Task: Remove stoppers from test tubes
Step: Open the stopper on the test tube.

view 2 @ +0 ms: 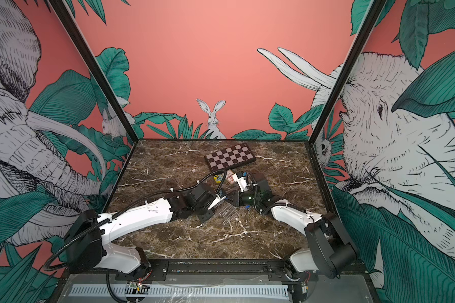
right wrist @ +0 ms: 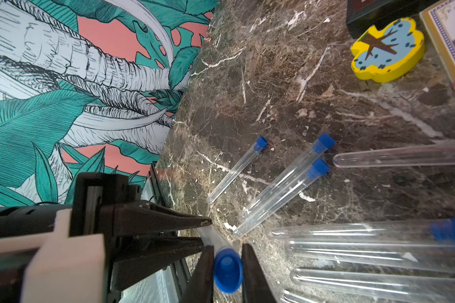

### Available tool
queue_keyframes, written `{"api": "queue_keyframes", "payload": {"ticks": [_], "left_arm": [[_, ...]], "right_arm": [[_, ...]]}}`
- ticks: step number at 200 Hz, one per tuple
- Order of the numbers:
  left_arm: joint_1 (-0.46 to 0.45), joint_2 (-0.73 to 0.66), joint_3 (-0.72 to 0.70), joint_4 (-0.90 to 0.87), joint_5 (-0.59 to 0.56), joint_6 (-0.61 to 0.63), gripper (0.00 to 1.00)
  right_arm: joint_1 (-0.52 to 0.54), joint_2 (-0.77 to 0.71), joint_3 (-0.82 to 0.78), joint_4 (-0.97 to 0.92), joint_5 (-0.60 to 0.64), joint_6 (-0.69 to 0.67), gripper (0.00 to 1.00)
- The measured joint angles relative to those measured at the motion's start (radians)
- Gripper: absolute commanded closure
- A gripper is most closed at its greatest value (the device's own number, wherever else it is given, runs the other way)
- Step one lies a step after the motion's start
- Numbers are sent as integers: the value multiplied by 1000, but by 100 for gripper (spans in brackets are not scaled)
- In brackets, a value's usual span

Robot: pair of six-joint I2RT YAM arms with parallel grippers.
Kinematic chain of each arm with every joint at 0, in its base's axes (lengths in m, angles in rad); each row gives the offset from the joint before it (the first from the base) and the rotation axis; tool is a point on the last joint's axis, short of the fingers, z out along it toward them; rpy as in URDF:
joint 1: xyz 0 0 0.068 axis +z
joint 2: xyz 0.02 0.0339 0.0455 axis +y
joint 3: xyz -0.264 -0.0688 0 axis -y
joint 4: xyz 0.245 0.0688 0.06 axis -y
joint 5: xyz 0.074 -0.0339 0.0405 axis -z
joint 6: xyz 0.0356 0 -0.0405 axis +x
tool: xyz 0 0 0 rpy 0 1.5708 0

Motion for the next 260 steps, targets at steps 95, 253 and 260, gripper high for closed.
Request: {"api": "queue_keyframes", "payload": {"ticks": [95, 253, 260], "left_arm": [[0, 0, -4, 1, -8, 0, 99], [0, 0, -14, 26, -77, 8, 100], [0, 0, -14, 26, -79, 8, 100]], "right_arm": [[0, 1, 0, 6, -10, 4, 94], [-61, -4, 0, 27, -77, 18, 100], [-63, -4, 0, 27, -78, 18, 100]]}}
